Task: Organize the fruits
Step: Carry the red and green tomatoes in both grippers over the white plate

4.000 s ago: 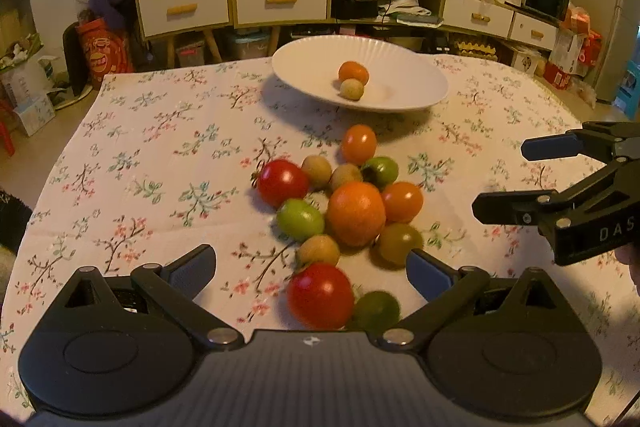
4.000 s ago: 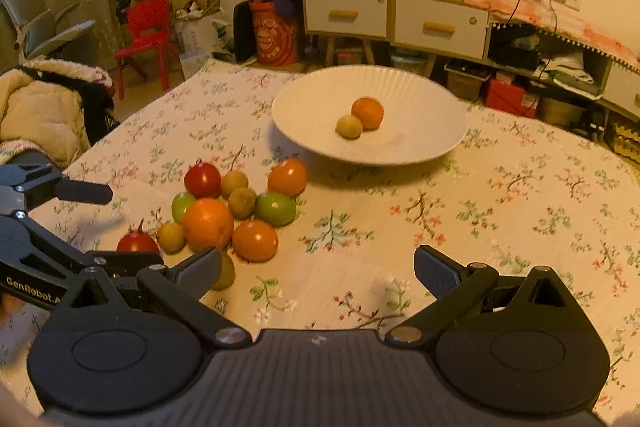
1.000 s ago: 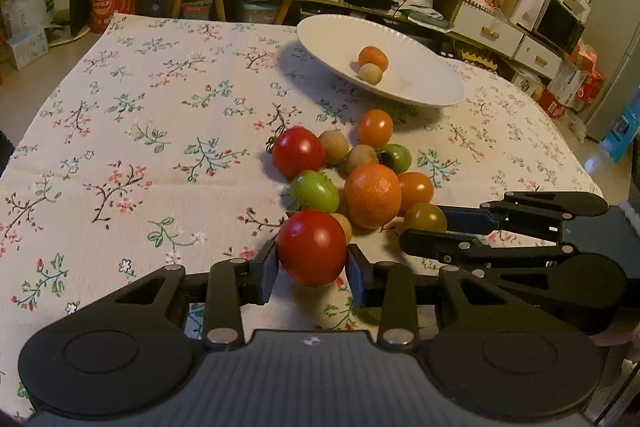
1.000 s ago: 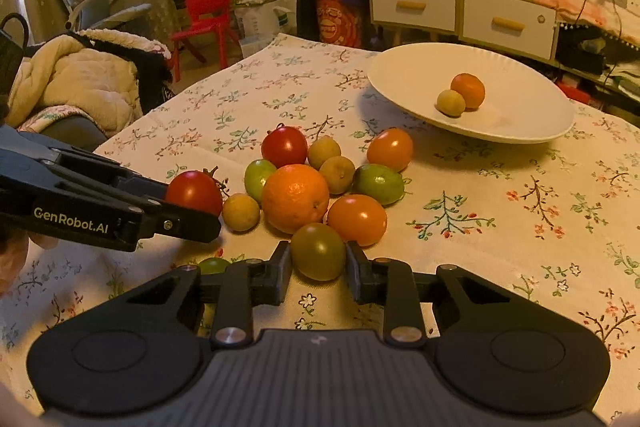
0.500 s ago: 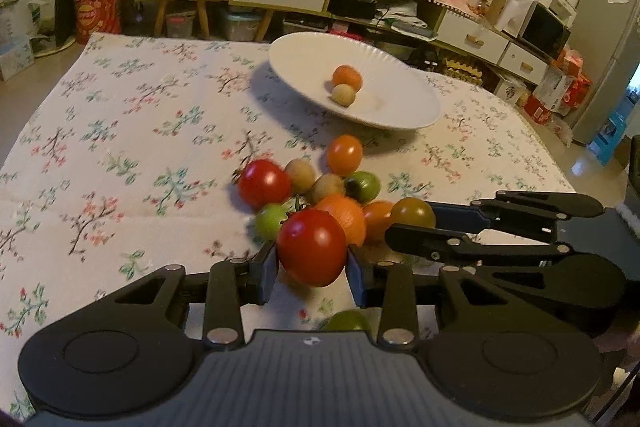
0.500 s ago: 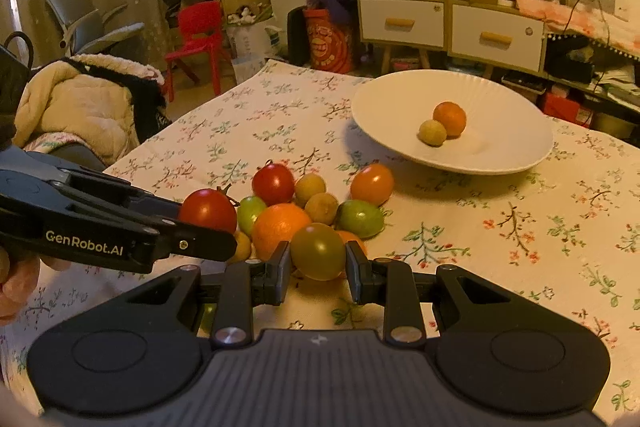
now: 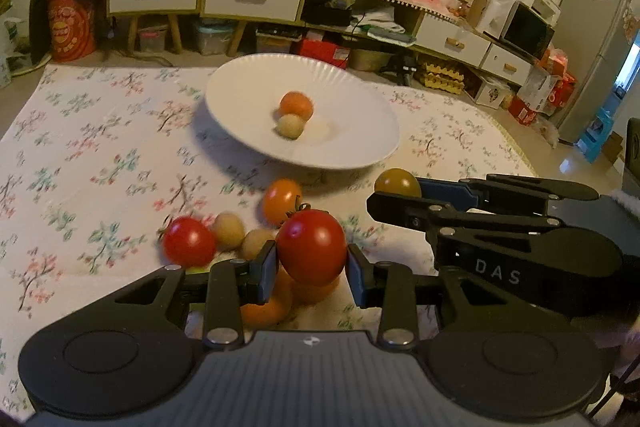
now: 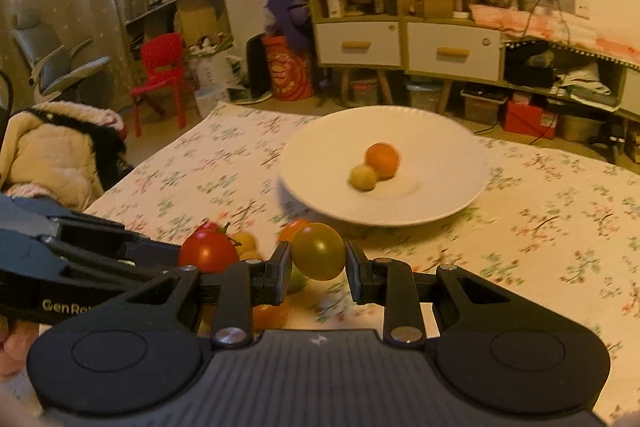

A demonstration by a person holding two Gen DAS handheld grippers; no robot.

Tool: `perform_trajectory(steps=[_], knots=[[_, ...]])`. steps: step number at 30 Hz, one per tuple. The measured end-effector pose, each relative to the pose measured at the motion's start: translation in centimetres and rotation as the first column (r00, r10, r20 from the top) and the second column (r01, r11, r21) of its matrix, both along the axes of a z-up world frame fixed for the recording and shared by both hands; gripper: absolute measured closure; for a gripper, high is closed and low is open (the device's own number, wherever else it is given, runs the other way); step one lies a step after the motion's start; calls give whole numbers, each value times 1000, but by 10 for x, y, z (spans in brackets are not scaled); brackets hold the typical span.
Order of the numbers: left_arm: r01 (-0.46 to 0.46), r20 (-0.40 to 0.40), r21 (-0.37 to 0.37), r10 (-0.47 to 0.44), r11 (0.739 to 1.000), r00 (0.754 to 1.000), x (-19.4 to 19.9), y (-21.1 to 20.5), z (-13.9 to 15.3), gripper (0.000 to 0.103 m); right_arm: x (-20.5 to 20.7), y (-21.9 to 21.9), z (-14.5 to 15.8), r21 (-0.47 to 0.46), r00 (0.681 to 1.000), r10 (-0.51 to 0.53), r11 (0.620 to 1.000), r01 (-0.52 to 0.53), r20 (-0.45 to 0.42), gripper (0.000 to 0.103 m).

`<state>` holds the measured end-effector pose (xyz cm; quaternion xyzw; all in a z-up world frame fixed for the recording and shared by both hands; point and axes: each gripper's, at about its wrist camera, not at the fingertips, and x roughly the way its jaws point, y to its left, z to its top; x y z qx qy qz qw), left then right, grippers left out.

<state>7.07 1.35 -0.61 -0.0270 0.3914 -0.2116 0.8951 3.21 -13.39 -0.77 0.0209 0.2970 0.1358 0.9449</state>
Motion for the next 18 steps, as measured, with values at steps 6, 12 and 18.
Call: perform_trajectory(steps=[6,12,18], knots=[[-10,0,12,10,1000,1000,17,-11,-2,75,10,-14,4,1,999,-33,999,33,2,77],[-32,5,47,32,998,999,40,-15,0,75,25,-24,8,-5,998,-61,998,61,14,77],[-20,18,80,19,997,1000,75,-23,2,75,54,-32,7,11,997,-78,997,78,5,77]])
